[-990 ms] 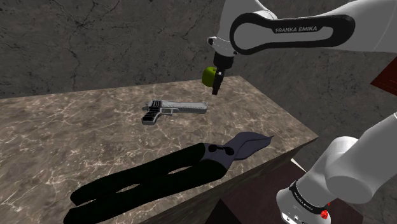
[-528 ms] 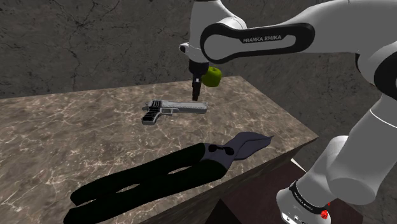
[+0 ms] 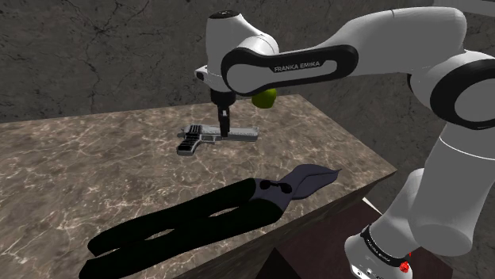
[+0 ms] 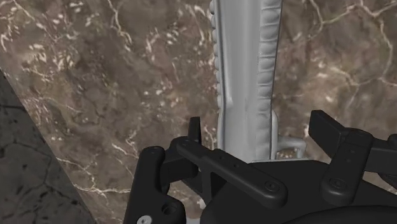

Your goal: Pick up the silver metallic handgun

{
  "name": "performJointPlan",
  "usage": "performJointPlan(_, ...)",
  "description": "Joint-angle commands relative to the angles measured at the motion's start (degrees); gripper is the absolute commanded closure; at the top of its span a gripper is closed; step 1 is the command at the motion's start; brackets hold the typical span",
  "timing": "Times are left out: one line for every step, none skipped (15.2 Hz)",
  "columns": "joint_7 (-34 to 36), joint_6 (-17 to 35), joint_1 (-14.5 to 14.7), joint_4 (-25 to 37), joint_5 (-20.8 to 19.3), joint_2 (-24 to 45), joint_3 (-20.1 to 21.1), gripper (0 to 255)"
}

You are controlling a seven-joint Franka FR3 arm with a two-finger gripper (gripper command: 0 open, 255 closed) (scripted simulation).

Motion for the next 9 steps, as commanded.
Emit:
performJointPlan(0.05, 1.08, 0.05, -0.33, -0.27, 0.79, -0.03, 0)
performJointPlan(0.17, 1.78, 0.04, -0.87, -0.35, 0.96, -0.05, 0)
performJointPlan(0.29, 2.47, 0.04, -1.39, -0.43, 1.14, -0.07, 0)
performJointPlan(0.41, 3.16, 0.03, -1.90, -0.51, 1.33, -0.10, 0)
performJointPlan(0.61, 4.24, 0.03, -2.68, -0.65, 1.65, -0.14, 0)
performJointPlan(0.61, 4.24, 0.03, -2.69, -0.65, 1.64, -0.14, 0)
performJointPlan(0.61, 4.24, 0.03, -2.68, -0.65, 1.65, -0.14, 0)
performJointPlan(0.62, 4.32, 0.02, -2.89, -0.64, 1.52, -0.14, 255)
performJointPlan(0.61, 4.32, 0.01, -2.92, -0.63, 1.49, -0.14, 255)
